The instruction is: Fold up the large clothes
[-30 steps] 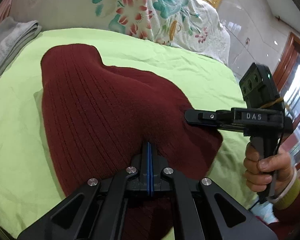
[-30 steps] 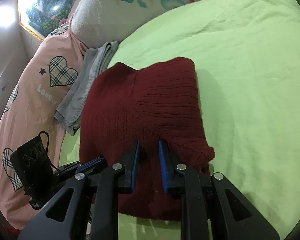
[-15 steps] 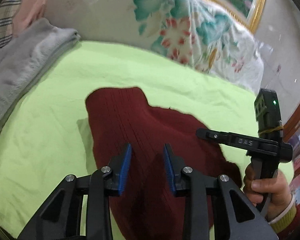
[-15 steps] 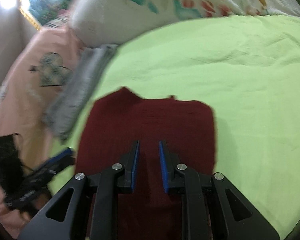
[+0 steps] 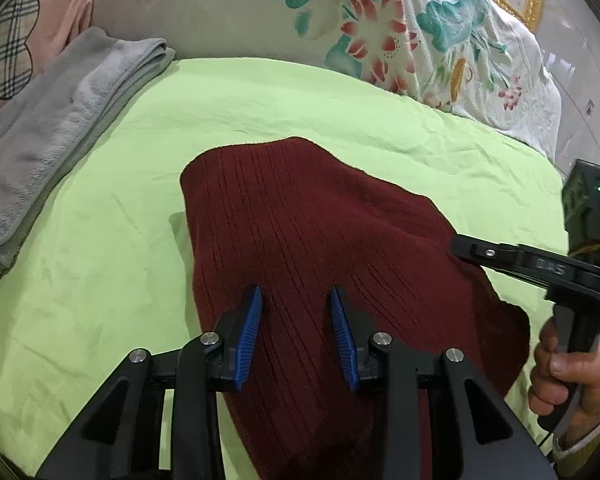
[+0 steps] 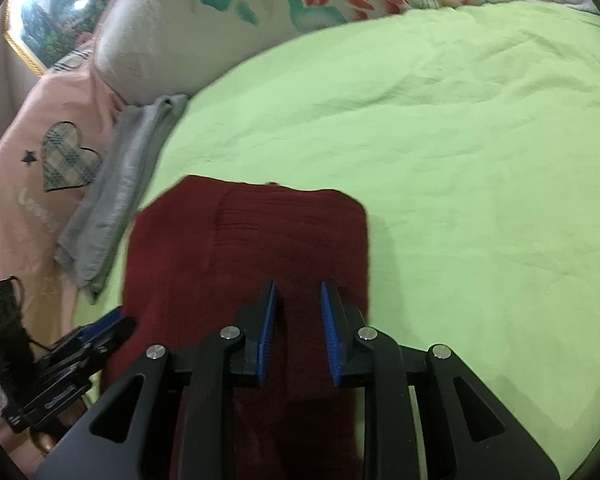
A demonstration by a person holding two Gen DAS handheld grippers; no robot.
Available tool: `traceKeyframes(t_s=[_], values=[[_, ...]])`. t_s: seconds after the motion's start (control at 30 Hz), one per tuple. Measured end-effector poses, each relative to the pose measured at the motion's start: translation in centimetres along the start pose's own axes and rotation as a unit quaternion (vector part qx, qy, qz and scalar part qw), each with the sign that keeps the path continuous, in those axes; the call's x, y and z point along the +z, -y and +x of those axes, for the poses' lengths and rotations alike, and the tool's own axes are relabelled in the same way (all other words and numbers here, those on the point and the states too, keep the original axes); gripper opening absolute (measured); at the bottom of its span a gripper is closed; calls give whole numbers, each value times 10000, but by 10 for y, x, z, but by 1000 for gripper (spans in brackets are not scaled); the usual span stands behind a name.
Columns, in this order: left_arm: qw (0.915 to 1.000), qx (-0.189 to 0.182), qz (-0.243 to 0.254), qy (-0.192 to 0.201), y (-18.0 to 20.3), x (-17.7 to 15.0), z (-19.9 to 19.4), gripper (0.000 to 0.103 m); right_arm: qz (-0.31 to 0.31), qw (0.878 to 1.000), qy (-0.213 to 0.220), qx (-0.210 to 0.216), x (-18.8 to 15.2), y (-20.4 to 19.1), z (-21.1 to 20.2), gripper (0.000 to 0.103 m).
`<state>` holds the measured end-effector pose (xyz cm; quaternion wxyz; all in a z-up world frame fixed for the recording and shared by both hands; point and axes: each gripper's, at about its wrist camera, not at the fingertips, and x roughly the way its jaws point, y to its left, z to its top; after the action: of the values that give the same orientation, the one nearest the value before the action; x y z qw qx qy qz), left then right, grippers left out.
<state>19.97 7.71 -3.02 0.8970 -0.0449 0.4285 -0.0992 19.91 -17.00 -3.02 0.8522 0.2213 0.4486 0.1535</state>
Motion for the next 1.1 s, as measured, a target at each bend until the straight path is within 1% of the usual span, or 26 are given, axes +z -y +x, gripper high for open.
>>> traceKeyframes(t_s=[0.03,0.17,0.23,0.3,0.37,0.47,0.57,0.67,0.77,0.83,0.9,0.97,1.0,1.03,1.1], values=[[10000,16,-18,12,0,-1,-5,37,-38,10000,28,76,-3,-4,-6,24],[9998,-5,-139,171,-3,-15,-34,46,-178,9993,96,308,-21,-17,-32,25],[9996,2,-163,248,-5,-27,-50,50,-239,9990,106,368,-30,-25,-40,26],[9995,31,-136,278,-5,-45,-64,57,-241,9989,106,398,-40,-25,-48,28],[9995,47,-101,284,-4,-64,-75,62,-232,9987,81,437,-50,-25,-54,28],[9996,124,-21,240,1,-93,-84,63,-262,9985,-3,472,-64,-25,-58,28],[9991,214,87,363,8,-113,-92,63,-313,9986,-105,404,-78,-25,-57,28],[9990,50,193,406,15,-120,-97,68,-242,9987,-187,408,-88,-20,-56,28],[9984,55,430,373,27,-125,-95,68,-223,9988,-181,400,-92,-17,-59,29],[9977,204,532,376,29,-126,-90,69,-196,9991,-155,354,-92,-14,-61,29],[9968,439,582,332,28,-126,-81,68,-145,9995,-164,232,-93,-9,-60,29],[9936,904,660,162,27,-127,-68,65,-80,9997,-178,116,-93,-4,-57,29],[9923,1052,657,48,25,-129,-61,62,-36,9998,-193,90,-94,-1,-56,29],[9927,1067,561,-47,21,-130,-57,60,6,9997,-206,94,-95,1,-55,29],[9966,787,205,-161,11,-133,-55,51,31,9997,-201,105,-97,2,-54,29]])
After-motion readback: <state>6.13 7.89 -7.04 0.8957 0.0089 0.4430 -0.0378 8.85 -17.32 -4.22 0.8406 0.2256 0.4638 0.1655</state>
